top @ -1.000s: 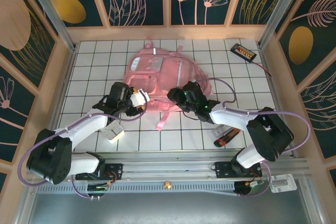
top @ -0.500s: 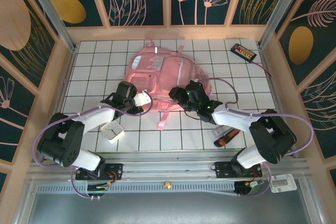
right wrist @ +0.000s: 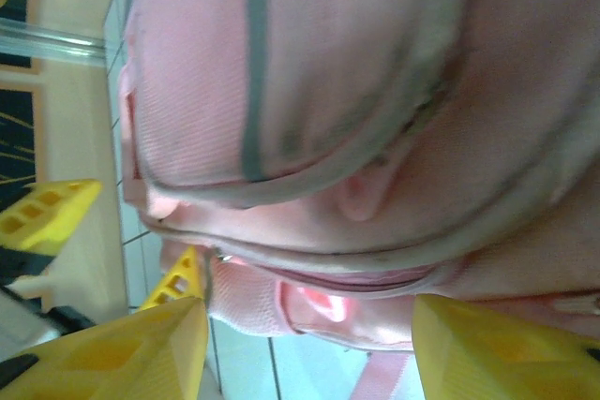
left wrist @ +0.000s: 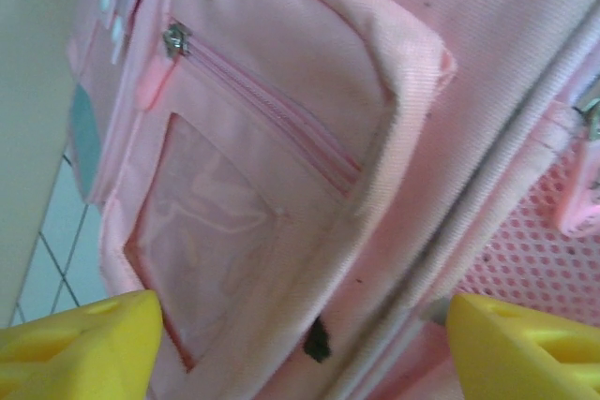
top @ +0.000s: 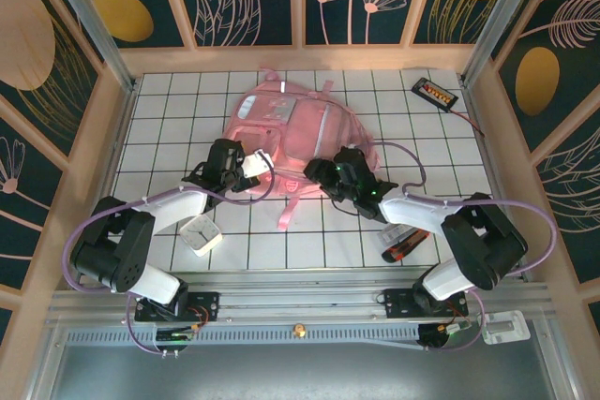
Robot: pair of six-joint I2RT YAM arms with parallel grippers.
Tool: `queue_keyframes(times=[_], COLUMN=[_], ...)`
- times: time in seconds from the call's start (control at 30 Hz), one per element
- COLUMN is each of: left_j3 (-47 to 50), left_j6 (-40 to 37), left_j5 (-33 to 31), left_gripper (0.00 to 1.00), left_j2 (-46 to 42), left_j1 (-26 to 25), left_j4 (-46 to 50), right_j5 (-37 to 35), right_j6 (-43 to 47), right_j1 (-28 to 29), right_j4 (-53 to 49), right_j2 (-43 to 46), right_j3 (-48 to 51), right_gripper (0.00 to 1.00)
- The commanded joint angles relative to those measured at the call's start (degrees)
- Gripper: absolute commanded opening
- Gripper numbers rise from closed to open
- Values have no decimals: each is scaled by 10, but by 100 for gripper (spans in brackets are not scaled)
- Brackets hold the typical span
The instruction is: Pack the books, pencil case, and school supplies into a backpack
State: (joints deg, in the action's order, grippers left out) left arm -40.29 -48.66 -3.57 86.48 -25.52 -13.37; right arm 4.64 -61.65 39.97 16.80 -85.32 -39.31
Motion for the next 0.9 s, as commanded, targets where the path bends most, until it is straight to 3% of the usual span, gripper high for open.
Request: queue_keyframes(times=[0.0,0.37,0.47,0.57,0.63,0.67,0.87], left_j3=[-25,-29,-44,-81,-111,-115,-108], left_j6=[-28,-53,-49,-40,-40,-33,23], left_j5=[1,8,-5,-28,-18,-8,56], left_gripper=[81,81,77,51,7,0,0], left_j2=[27,74,88,114,145,147,76], left_j1=[-4,-4,-4,-4,-4,-4,-4], left_j4=[-13,1,-11,2,47,57,87], right_j5=[14,28,33,37,41,44,40], right_j6=[1,17,21,21,19,18,65], right_j1=[-25,-60,-62,-66,-70,-72,-77], right_j4=[22,27,27,32,37,39,10], right_j2=[-15,-16,-21,-25,-27,-26,-2], right_j3=[33,63,61,65,69,71,46], right_gripper=[59,59,59,59,59,59,61])
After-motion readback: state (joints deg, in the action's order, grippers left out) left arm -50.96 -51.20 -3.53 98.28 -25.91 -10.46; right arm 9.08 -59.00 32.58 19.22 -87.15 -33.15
